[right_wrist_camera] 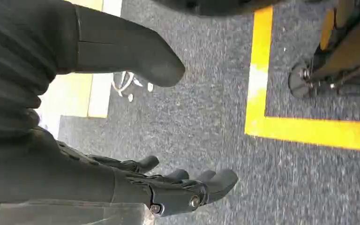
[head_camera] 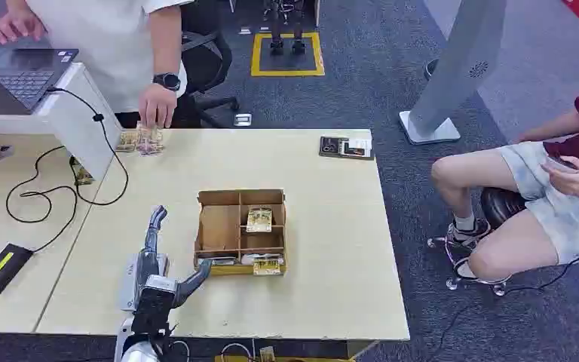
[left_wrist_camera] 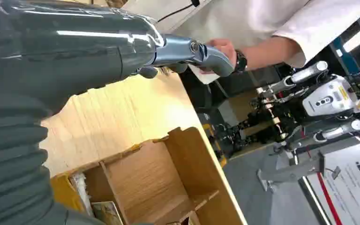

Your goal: Pass the card to the sensor for recognition and then transmit it.

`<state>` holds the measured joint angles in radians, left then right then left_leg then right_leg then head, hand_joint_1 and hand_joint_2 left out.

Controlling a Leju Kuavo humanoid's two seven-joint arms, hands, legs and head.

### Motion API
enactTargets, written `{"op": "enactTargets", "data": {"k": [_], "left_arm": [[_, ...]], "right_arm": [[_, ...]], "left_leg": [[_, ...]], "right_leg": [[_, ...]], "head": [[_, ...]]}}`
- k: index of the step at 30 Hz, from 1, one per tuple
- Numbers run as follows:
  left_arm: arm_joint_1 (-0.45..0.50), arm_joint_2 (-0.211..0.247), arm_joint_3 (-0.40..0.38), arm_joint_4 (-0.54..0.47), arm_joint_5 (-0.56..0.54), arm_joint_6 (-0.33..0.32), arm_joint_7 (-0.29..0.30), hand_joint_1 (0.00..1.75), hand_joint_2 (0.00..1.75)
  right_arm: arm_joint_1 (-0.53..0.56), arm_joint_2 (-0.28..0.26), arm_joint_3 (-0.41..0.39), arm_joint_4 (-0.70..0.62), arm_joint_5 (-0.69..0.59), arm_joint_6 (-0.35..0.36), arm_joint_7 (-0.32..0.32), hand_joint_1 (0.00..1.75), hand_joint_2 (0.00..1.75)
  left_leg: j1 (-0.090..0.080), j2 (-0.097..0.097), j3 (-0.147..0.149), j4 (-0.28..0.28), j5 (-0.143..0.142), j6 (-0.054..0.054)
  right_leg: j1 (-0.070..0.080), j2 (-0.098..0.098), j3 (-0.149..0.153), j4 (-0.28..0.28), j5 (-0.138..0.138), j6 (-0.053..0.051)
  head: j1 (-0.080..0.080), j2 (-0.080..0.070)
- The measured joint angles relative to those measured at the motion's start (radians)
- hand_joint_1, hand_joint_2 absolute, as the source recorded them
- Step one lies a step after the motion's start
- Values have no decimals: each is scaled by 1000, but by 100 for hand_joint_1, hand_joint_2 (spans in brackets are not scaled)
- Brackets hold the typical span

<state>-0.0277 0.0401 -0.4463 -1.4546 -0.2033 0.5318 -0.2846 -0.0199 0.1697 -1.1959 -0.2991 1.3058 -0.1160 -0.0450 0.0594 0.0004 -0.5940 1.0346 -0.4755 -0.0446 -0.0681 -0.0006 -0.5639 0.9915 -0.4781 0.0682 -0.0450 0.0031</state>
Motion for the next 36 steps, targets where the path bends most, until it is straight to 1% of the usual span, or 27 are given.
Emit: {"op": "enactTargets", "data": {"k": [12,16,19,27,30,32,33,35,36], "left_arm": [[0,0,0,0,-3,1,0,0,175],[1,0,0,0,15,2,-3,0,175],[0,0,0,0,13,6,-9,0,175],[-15,0,0,1,5,12,-11,0,175],[-42,-2,0,6,-62,62,-22,0,175],[-66,-6,0,16,-142,121,-26,0,175],[-79,-11,0,23,-198,146,-27,0,175],[-96,-29,17,36,-312,159,-40,0,175],[-102,-46,34,44,-349,159,-51,0,175]], "right_arm": [[4,-8,-1,-10,-6,-2,1,0,175],[4,8,-8,-10,-21,-37,13,0,175],[5,20,-12,-16,-21,-43,23,0,175],[5,30,-23,-27,-23,-16,37,0,175],[4,22,-23,-31,-15,25,23,0,175],[4,13,-22,-31,-4,36,21,0,175],[3,9,-21,-30,2,37,19,0,175],[0,2,-18,-25,5,32,13,0,175],[-3,-3,-16,-19,8,26,12,0,175]], "left_leg": [[0,0,0,0,0,0],[0,0,0,0,0,0],[0,0,0,0,0,0],[0,0,0,0,0,0],[0,0,0,0,0,0],[0,0,0,0,0,0],[0,0,0,0,0,0],[0,0,0,0,0,0],[0,0,0,0,0,0]], "right_leg": [[0,0,0,0,0,0],[0,0,0,0,0,0],[0,0,0,0,0,0],[0,0,0,0,0,0],[0,0,0,0,0,0],[0,0,0,0,0,0],[0,0,0,0,0,0],[0,0,1,0,0,0],[0,0,1,0,1,0]], "head": [[0,0],[0,0],[0,0],[0,0],[0,0],[0,0],[0,0],[0,0],[0,0]]}}
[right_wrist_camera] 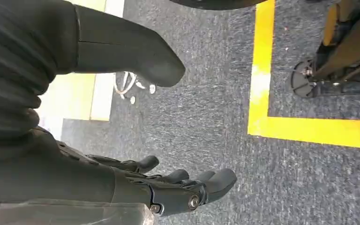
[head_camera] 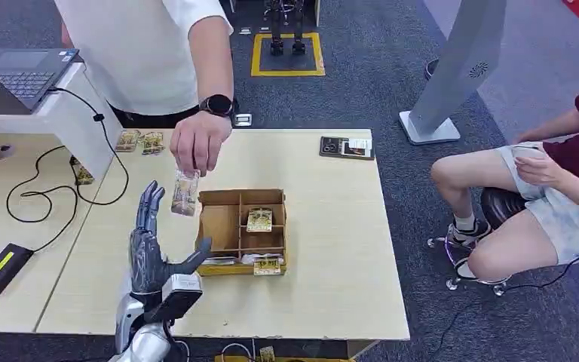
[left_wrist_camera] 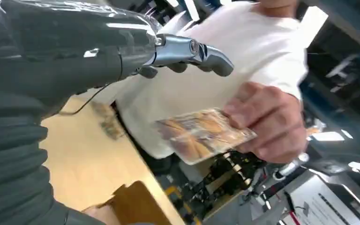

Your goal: Pass the card to the sensor for recognition and then transmit it.

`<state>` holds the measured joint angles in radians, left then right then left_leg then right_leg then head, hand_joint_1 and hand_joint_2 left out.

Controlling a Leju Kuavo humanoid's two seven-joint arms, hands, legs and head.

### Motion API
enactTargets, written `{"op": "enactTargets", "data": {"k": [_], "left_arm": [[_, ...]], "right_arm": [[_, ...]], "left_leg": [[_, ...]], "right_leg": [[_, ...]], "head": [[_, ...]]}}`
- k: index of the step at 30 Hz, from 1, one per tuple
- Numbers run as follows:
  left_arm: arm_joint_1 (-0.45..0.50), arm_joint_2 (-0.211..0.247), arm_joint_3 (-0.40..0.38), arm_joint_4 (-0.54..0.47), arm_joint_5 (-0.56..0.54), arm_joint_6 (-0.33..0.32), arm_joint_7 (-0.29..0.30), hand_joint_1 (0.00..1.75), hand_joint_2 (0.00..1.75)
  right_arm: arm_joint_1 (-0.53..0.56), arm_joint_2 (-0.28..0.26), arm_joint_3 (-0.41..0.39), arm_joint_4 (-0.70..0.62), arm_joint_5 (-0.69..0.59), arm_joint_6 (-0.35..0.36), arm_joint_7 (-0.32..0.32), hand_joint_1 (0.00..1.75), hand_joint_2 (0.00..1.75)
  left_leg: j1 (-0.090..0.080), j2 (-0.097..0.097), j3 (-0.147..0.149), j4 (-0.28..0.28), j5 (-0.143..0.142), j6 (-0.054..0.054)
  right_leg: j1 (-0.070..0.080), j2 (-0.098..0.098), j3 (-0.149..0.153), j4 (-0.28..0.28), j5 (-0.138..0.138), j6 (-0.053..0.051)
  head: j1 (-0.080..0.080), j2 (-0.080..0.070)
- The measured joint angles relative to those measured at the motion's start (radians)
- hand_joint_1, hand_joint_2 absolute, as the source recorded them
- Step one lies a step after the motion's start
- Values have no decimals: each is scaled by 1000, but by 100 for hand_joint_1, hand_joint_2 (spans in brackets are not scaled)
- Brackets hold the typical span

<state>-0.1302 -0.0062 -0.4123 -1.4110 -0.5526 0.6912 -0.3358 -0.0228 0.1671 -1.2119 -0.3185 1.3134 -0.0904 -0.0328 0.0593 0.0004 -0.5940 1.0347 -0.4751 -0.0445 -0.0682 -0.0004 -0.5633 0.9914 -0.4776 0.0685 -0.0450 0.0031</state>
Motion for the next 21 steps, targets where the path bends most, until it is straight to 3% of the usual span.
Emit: {"op": "enactTargets", "data": {"k": [8,16,17,21], "left_arm": [[-49,-166,258,62,-249,2,-146,0,175],[-54,-261,394,92,-308,2,-170,2,175],[-55,-266,400,95,-310,2,-172,175,175],[-56,-280,415,100,-303,2,-182,175,175]], "right_arm": [[-18,-23,23,49,11,-29,4,0,175],[-23,-31,38,66,13,-33,6,0,175],[-23,-32,39,68,13,-34,7,0,175],[-24,-34,41,72,13,-34,8,0,175]], "left_leg": [[0,0,0,0,0,0],[0,0,0,0,0,0],[0,0,0,0,0,0],[0,0,0,0,0,0]], "right_leg": [[0,0,0,0,0,0],[0,0,0,0,0,0],[0,0,0,0,0,0],[0,0,0,0,0,0]], "head": [[0,0],[0,0],[0,0],[0,0]]}}
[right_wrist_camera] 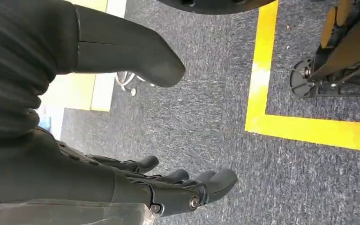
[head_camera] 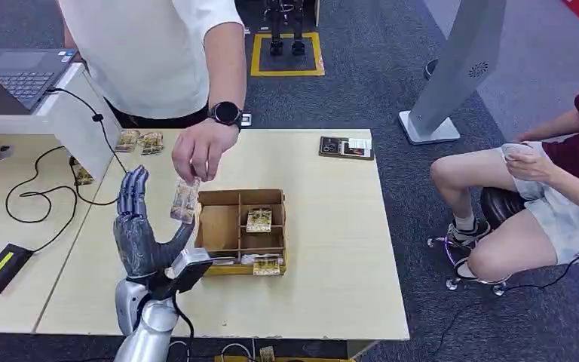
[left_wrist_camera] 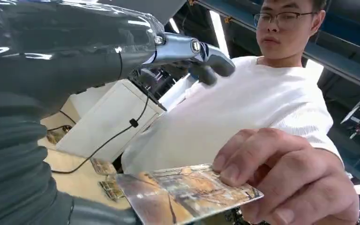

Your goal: Pass the card to the sensor for recognition and then transmit it.

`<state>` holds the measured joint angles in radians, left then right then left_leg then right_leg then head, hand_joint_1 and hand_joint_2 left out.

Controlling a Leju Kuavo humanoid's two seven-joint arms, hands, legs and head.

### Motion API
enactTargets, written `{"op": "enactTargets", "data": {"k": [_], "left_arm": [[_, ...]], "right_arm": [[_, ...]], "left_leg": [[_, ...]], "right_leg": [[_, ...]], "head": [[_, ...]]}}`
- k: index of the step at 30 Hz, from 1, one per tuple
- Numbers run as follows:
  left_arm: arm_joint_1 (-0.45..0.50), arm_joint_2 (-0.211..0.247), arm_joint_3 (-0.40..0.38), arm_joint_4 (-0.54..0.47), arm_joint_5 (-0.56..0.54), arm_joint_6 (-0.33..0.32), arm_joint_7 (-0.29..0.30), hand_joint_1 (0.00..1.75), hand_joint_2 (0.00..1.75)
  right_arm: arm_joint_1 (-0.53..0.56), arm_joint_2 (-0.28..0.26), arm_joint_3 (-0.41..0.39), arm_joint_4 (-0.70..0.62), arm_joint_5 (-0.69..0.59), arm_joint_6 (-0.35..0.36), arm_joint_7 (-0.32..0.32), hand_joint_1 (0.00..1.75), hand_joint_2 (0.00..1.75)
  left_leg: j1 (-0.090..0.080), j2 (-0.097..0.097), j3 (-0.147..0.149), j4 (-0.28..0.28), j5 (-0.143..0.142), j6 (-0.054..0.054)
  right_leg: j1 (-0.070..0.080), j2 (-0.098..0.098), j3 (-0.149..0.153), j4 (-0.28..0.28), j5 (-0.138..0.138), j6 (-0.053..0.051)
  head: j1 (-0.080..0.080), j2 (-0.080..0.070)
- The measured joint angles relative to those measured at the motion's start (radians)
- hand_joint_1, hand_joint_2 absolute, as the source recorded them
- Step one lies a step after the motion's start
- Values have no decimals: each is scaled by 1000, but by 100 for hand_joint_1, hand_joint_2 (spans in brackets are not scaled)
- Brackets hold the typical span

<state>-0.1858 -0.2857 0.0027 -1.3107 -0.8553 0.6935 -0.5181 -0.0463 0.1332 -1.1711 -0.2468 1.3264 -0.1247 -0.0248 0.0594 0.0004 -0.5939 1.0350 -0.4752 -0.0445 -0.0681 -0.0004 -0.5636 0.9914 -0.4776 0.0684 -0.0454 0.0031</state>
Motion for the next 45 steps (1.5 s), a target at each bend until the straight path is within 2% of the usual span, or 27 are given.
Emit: {"op": "enactTargets", "data": {"k": [31,37,42,45], "left_arm": [[0,-5,11,7,23,0,-6,175,175],[0,-4,11,8,-79,0,56,175,175],[1,2,29,16,-226,0,148,175,175],[1,2,65,21,-269,1,156,175,175]], "right_arm": [[-2,-4,14,6,13,-6,5,0,175],[-3,-4,18,6,13,-6,5,0,175],[-5,-5,23,6,13,-3,5,0,175],[-5,-5,23,6,10,-3,5,0,175]], "left_leg": [[0,0,0,0,0,0],[0,0,0,0,0,0],[0,0,0,0,0,0],[0,0,0,0,0,0]], "right_leg": [[0,0,0,0,0,0],[0,0,0,0,0,0],[0,0,0,0,0,0],[0,0,0,0,0,0]], "head": [[0,0],[0,0],[0,0],[0,0]]}}
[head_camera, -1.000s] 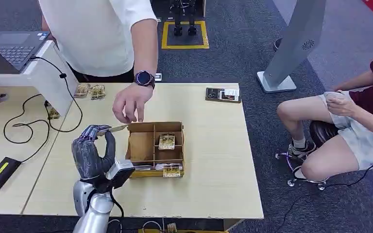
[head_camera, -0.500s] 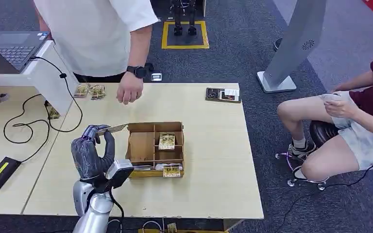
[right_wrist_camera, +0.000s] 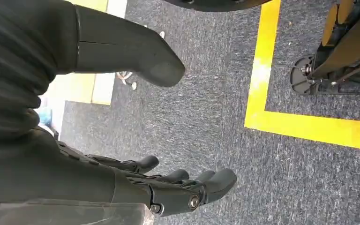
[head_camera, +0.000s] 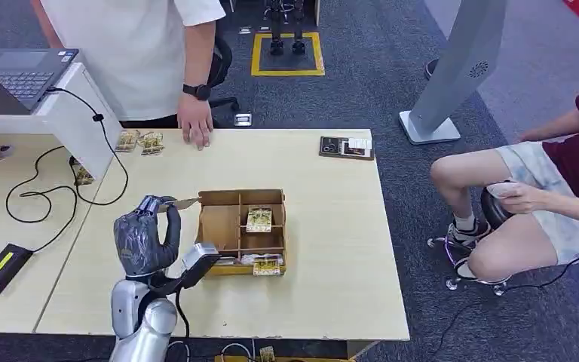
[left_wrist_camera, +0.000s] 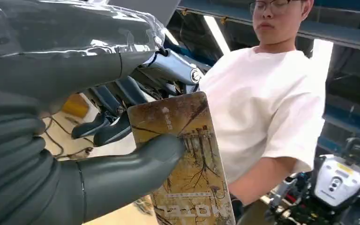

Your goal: Pass the card to the sensor for recognition and then transmit it.

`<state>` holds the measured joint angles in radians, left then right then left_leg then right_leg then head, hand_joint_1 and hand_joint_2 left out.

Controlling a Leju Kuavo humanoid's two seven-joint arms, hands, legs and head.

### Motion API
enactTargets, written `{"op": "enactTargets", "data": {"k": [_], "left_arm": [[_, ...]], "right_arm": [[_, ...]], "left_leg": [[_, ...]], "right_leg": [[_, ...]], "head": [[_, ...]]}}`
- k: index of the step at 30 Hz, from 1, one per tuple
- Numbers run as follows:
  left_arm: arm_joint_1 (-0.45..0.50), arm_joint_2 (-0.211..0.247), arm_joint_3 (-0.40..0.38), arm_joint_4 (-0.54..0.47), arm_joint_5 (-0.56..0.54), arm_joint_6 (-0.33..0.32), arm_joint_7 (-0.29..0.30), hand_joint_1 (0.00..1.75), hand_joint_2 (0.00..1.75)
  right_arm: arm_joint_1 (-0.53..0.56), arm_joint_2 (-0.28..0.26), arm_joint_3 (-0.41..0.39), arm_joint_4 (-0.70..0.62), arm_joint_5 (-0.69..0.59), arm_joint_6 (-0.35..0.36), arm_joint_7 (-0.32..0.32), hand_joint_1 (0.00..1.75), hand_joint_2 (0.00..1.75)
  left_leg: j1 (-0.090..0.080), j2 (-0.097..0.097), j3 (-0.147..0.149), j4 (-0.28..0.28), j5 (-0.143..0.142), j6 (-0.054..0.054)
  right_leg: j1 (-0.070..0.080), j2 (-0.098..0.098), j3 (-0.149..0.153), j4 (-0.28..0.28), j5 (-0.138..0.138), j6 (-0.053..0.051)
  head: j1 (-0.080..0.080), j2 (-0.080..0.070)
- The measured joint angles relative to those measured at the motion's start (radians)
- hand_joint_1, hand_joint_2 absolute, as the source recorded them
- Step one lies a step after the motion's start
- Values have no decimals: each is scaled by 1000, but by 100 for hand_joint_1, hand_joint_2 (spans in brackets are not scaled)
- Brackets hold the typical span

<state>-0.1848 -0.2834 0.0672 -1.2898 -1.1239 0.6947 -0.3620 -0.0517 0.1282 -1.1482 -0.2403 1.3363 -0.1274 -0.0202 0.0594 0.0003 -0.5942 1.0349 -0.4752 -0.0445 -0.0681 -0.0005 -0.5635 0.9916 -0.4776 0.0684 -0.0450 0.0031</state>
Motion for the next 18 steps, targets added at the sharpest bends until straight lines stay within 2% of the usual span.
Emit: {"op": "enactTargets", "data": {"k": [5,14,18], "left_arm": [[0,1,88,3,-50,0,3,175,175],[33,19,196,3,-106,2,58,175,175],[65,37,216,3,-152,2,121,175,175]], "right_arm": [[0,0,0,0,-2,-2,0,0,175],[1,0,0,-1,-18,-1,0,0,175],[5,0,0,-3,-16,2,-1,0,175]], "left_leg": [[0,0,0,0,0,0],[0,0,0,0,0,0],[0,0,0,0,0,0]], "right_leg": [[0,0,0,0,0,0],[0,0,0,0,0,0],[0,0,0,0,0,0]], "head": [[0,0],[0,0],[0,0]]}}
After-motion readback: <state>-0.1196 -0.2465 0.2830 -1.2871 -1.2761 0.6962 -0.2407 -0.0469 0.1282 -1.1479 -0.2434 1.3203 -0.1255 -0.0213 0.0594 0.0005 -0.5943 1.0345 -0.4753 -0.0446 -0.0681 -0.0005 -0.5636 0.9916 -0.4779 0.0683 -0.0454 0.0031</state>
